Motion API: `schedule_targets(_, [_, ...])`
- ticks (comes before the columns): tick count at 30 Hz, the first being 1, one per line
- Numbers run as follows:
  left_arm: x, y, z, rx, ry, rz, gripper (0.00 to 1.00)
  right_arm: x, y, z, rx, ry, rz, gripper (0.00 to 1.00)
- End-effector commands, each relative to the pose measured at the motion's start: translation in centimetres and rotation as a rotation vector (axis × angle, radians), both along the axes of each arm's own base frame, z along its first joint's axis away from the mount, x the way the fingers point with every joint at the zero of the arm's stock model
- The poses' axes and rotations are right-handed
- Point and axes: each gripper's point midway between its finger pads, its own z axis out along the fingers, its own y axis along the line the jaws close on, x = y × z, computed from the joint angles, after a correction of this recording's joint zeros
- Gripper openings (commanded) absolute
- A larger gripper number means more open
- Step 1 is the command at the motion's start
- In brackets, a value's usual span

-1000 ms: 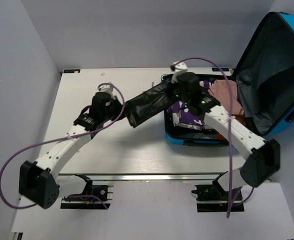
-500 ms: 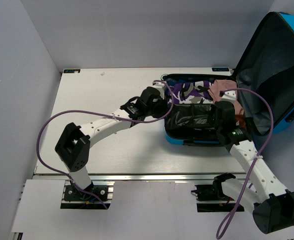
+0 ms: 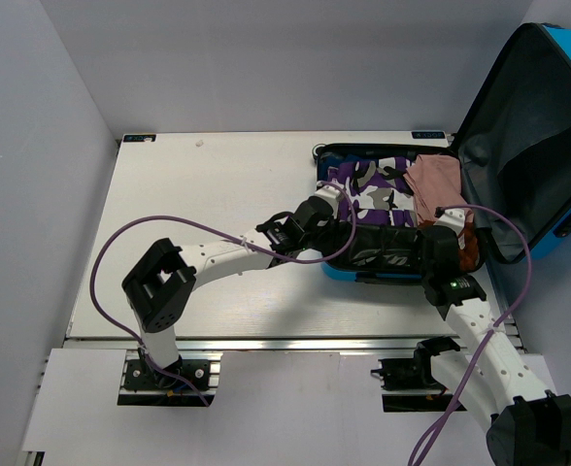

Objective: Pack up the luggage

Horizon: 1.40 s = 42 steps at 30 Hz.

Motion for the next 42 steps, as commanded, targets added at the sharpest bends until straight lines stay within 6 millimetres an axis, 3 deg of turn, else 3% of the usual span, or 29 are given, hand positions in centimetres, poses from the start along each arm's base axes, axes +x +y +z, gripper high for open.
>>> schedule_targets(1, [-3.5, -1.6, 4.1, -0.127, -0.050, -0.088, 0.00, 0.3, 2.3, 1.5, 0.122, -0.070, 0.065, 0.12])
schedule_targets(3, [-4.3, -1.3, 3.9, -0.142, -0.055, -0.094, 0.16, 0.1, 2.3, 1.7, 0.133, -0.074, 0.067, 0.23])
schedule_targets(4, [-4.4, -1.1, 4.0, -0.146, -0.060, -0.095, 0.25, -0.1, 2.5, 2.0, 0.141, -0.080, 0.073, 0.42])
schedule_targets(5, [-4.3, -0.9, 3.9, -0.136, -0.059, -0.089, 0.42, -0.1, 2.4, 2.3, 0.142, -0.085, 0.074, 0.50])
schedule_targets(6, [-4.8, -1.2, 3.9, -0.132, -0.056, -0.098, 0.49, -0.3, 2.5, 2.5, 0.143, -0.078, 0.079, 0.77])
schedule_targets(7, [-4.6, -1.2, 4.2, -0.130, -0.061, -0.096, 0.57, -0.4, 2.5, 2.9, 0.133, -0.079, 0.087, 0.89])
schedule_targets(11, [-4.2, -1.1, 6.1, -0.110, -0.111, -0.081, 0.78, -0.1, 2.1, 6.5, 0.091, -0.106, 0.100, 0.89])
schedule_targets(12, [-3.8, -1.3, 7.2, -0.118, -0.130, -0.073, 0.86, 0.0, 1.7, 8.6, 0.075, -0.129, 0.085, 0.89])
schedule_targets(14, [-3.8, -1.3, 7.9, -0.106, -0.131, -0.077, 0.95, 0.0, 1.1, 10.6, 0.037, -0.143, 0.079, 0.89])
schedule_targets(15, [-2.9, -0.7, 8.9, -0.100, -0.162, -0.025, 0.98, 0.2, 0.6, 13.3, 0.021, -0.187, 0.063, 0.89])
schedule_targets(17, [-2.7, -0.3, 10.2, -0.109, -0.177, -0.006, 0.98, 0.0, 0.1, 14.6, -0.032, -0.175, 0.067, 0.89])
schedule_targets(21, [-2.1, 1.1, 12.6, -0.143, -0.202, 0.053, 0.98, 1.2, -1.5, 20.8, -0.159, -0.253, 0.039, 0.89])
schedule_targets(22, [-1.7, 2.0, 13.4, -0.157, -0.184, 0.090, 0.98, 1.3, -2.0, 24.6, -0.180, -0.319, 0.024, 0.89])
schedule_targets(24, [-1.1, 3.3, 13.9, -0.132, -0.179, 0.164, 0.98, 2.5, -3.5, 26.1, -0.287, -0.248, -0.035, 0.89])
schedule_targets(25, [-0.1, 4.9, 14.4, -0.088, -0.179, 0.255, 0.98, 2.2, -4.6, 30.5, -0.329, -0.303, -0.080, 0.89])
schedule_targets(27, [0.4, 6.2, 14.3, -0.048, -0.161, 0.312, 0.98, 3.6, -6.5, 31.6, -0.447, -0.228, -0.177, 0.89])
schedule_targets(28, [0.3, 6.7, 13.8, -0.020, -0.145, 0.330, 0.98, 3.3, -7.7, 34.5, -0.505, -0.255, -0.220, 0.89])
schedule_targets(30, [0.5, 7.1, 13.0, -0.017, -0.137, 0.332, 0.98, 4.8, -8.5, 35.7, -0.580, -0.236, -0.264, 0.89])
schedule_targets(35, [0.3, 7.6, 10.8, -0.008, -0.093, 0.325, 0.98, 4.7, -11.7, 41.4, -0.767, -0.281, -0.368, 0.89])
schedule_targets(40, [0.9, 8.8, 8.6, 0.030, -0.041, 0.344, 0.98, 5.6, -14.1, 40.6, -0.889, -0.204, -0.383, 0.89])
schedule_targets(42, [0.7, 9.4, 7.3, 0.047, -0.012, 0.344, 0.98, 5.7, -16.3, 39.2, -0.961, -0.113, -0.437, 0.89])
